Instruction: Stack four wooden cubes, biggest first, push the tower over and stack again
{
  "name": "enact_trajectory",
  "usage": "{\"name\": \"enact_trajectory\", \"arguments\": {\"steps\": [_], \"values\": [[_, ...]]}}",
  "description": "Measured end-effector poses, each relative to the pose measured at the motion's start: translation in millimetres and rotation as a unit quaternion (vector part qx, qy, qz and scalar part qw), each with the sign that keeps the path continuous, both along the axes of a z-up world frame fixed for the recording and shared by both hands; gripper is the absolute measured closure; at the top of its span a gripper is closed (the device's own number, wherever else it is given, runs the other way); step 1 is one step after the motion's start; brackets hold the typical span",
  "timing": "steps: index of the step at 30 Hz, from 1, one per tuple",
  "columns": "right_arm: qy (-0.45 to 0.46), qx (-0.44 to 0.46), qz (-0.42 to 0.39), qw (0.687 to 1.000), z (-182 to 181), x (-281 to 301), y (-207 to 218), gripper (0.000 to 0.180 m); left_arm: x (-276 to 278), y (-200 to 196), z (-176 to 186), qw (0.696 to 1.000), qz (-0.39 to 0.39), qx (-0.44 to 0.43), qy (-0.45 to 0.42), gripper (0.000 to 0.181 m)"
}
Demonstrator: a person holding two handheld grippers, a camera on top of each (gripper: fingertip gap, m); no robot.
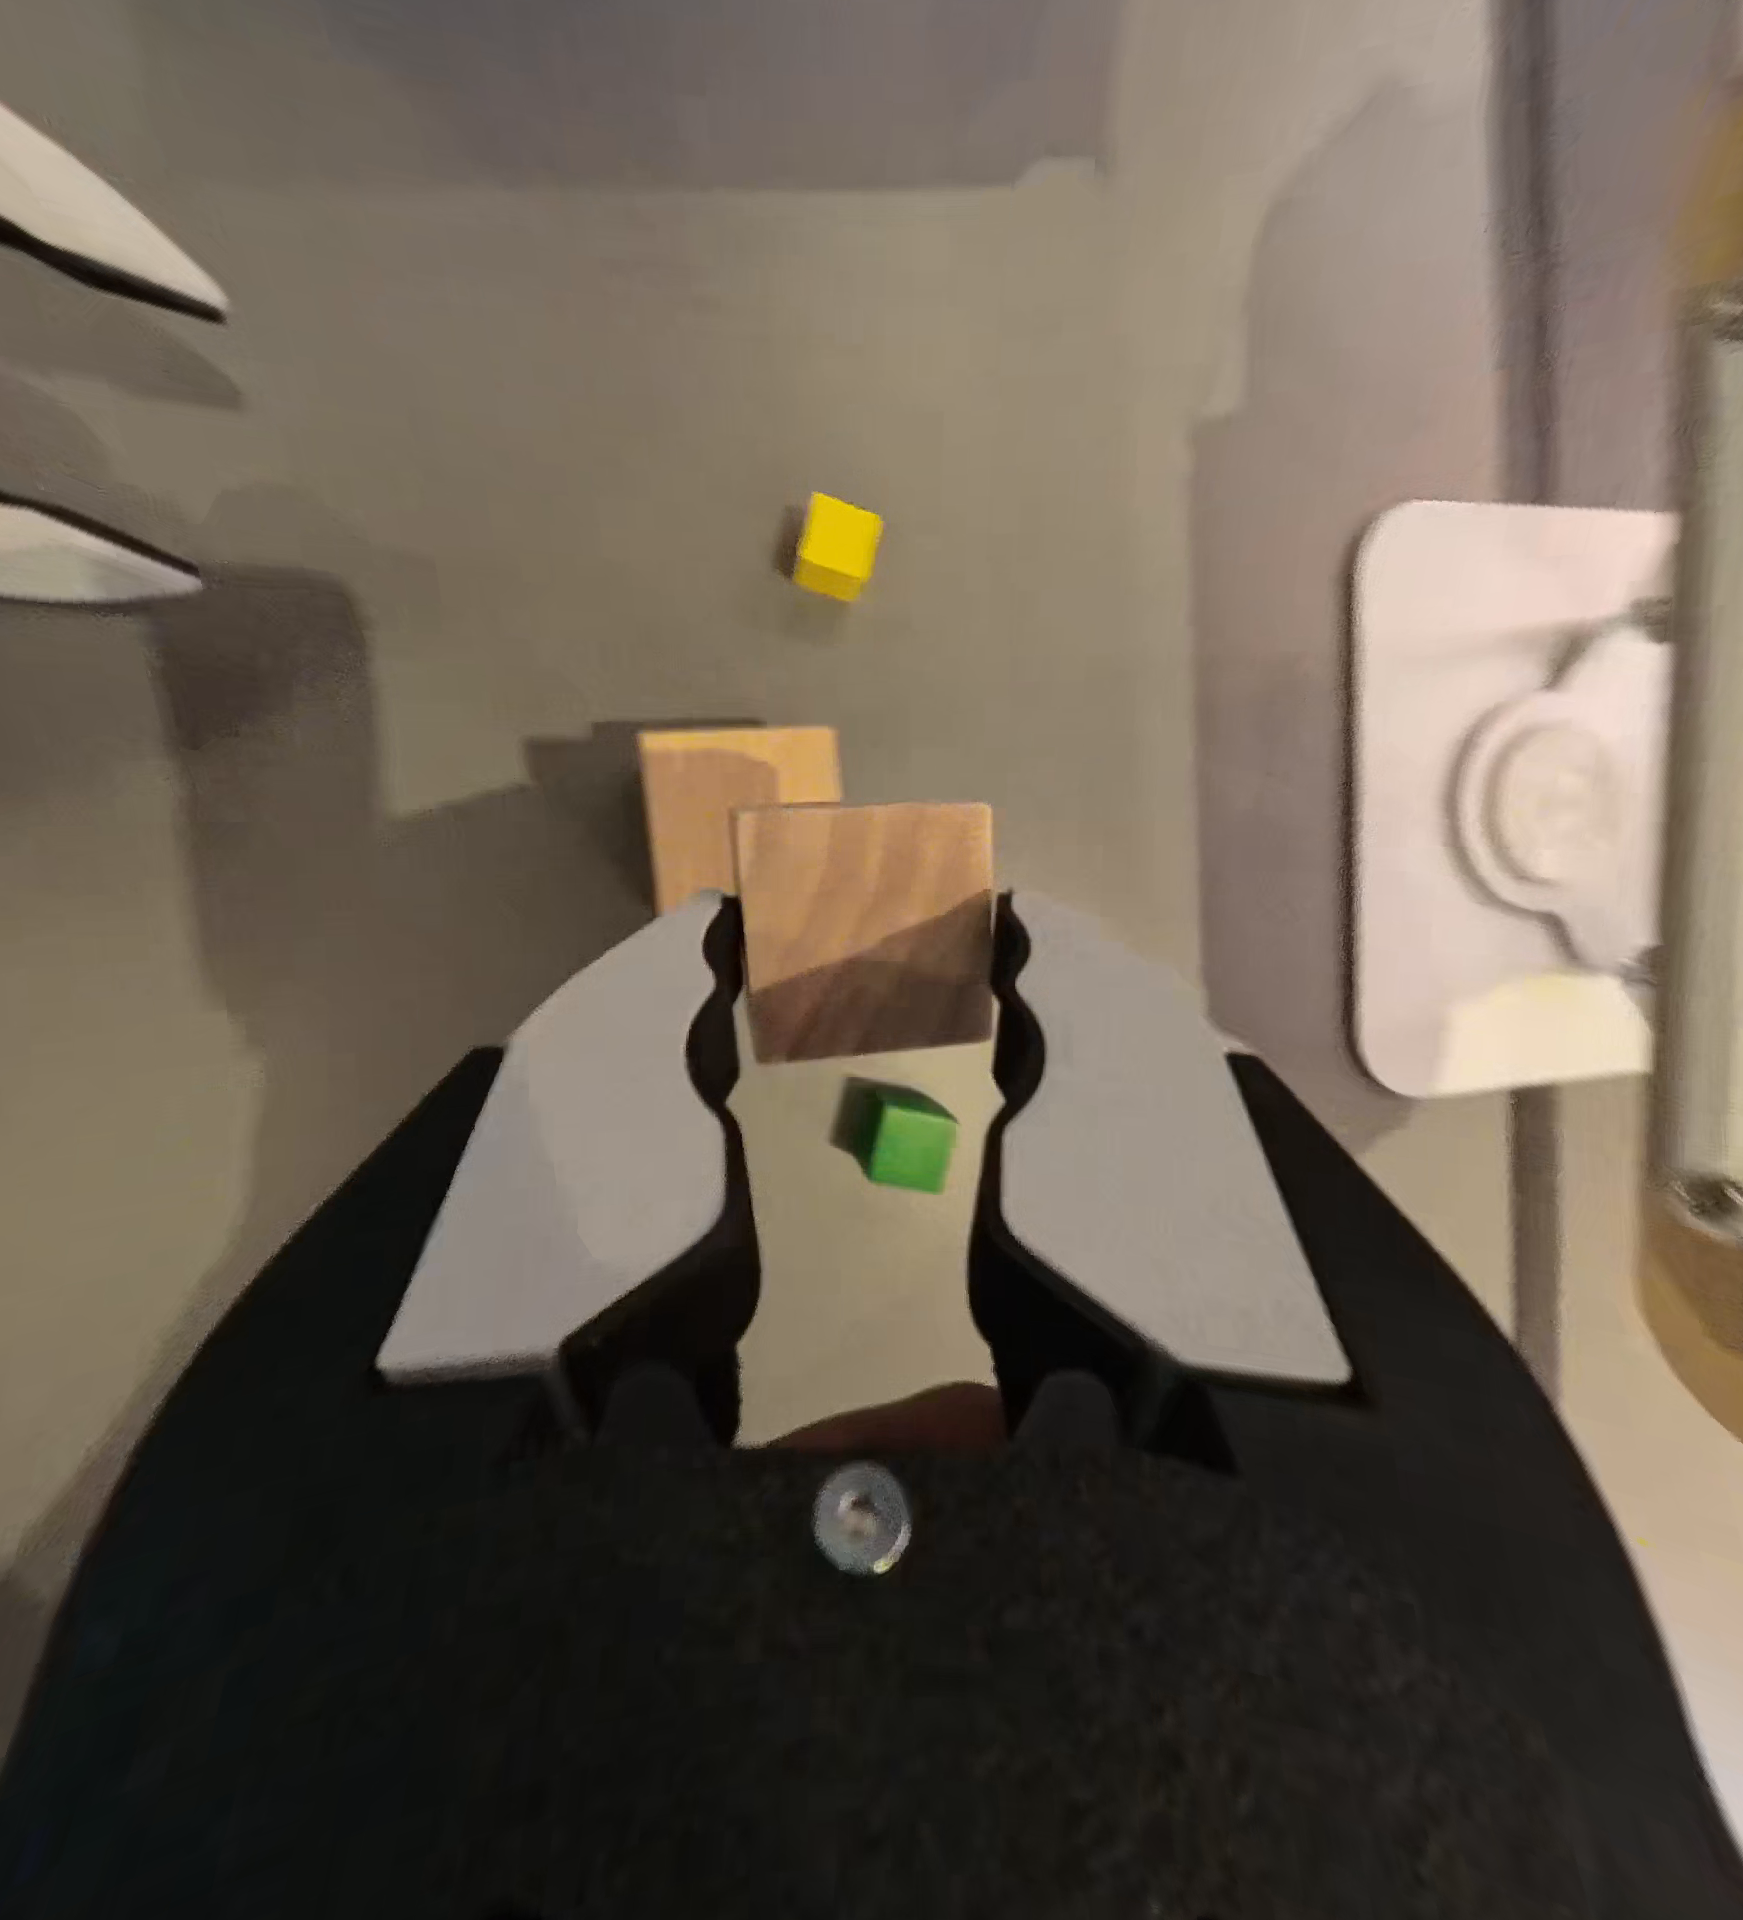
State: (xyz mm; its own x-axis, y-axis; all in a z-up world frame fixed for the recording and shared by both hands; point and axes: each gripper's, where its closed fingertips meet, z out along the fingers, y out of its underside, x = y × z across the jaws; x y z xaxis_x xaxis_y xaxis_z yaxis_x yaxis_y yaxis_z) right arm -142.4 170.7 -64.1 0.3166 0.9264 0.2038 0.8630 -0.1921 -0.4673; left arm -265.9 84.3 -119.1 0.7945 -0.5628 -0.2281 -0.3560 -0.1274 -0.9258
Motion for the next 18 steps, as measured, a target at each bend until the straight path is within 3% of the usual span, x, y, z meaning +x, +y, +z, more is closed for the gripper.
{"name": "enact_trajectory", "arguments": {"steps": [6, 18], "values": [[-0.078, -0.031, 0.005, 0.996, -43, -26, -5, 0.134, 0, 0, -1, 1.000, -0.001, -0.003, 0.000, 0.133], [-0.090, -0.039, -0.016, 0.995, -59, -21, -7, 0.134, 2, -4, 3, 1.000, -0.012, 0.013, -0.004, 0.133]]}}
